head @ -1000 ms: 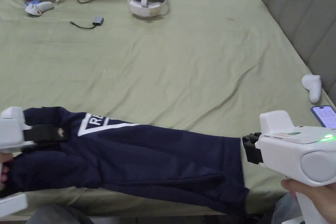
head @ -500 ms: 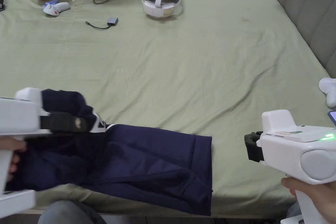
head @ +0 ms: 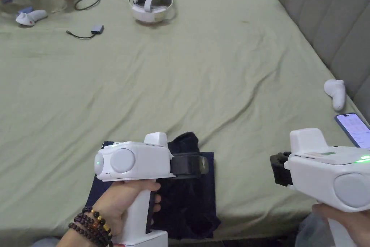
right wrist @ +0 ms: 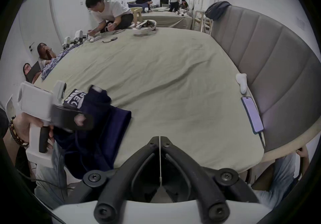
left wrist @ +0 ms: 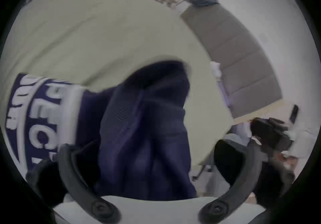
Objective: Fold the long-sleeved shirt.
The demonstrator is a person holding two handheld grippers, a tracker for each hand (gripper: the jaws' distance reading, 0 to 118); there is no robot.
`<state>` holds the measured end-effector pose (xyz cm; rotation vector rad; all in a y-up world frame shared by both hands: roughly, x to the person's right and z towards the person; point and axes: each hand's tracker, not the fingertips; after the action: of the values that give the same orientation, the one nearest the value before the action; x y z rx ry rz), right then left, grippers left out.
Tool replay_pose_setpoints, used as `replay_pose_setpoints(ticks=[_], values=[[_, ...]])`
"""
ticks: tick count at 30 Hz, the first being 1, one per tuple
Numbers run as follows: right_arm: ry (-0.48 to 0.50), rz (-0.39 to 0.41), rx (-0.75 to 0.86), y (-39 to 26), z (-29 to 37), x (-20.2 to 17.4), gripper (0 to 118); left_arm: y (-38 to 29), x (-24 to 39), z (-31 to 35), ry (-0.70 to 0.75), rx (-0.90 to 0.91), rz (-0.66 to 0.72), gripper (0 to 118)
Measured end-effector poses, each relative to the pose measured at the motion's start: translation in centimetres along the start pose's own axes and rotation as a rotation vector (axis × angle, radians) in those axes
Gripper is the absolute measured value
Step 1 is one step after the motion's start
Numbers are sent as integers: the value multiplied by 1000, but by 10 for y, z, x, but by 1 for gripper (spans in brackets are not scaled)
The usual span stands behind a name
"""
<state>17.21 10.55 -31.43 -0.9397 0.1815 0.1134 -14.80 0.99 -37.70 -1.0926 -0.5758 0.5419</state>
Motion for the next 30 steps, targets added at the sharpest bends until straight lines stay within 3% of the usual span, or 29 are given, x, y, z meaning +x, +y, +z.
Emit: replay_pose_setpoints(ticks=[2, 5, 6, 7, 8, 9, 10, 13, 20, 24, 27, 30], values=[[-10, -3, -2, -2, 3, 3, 0, 8, -1, 15, -40, -20, 59, 107], [-18, -11, -4, -4, 3, 7, 0, 17, -8, 63, -29, 134, 90, 106], [-18, -15, -4, -5, 2, 8, 0, 18, -8, 85, -27, 171, 91, 100], [-16, -20, -4, -6, 2, 8, 0, 16, -7, 104, -20, 190, 95, 88], [-15, -25, -4, -6, 2, 8, 0, 15, -12, 119, 9, 213, 102, 66], [-13, -29, -3, -7, 2, 7, 0, 11, -15, 129, 44, 238, 89, 22], [-12, -31, -4, -7, 1, 7, 0, 5, -13, 131, 117, 246, 50, 6], [-9, -29, -12, -8, -4, 2, 0, -15, 3, 117, 337, 246, -125, 5], [7, -29, -22, -12, -5, -10, 0, -44, 28, -2, 193, 9, -124, 5], [25, -74, -20, -15, -5, -8, 0, -58, 35, -59, 116, -48, -1, 5], [135, -123, -6, -11, -5, -10, 0, -59, 24, -74, 49, -57, 30, 5], [255, -161, -12, -1, -14, -24, 0, -50, 26, -40, 20, -21, 55, 5]])
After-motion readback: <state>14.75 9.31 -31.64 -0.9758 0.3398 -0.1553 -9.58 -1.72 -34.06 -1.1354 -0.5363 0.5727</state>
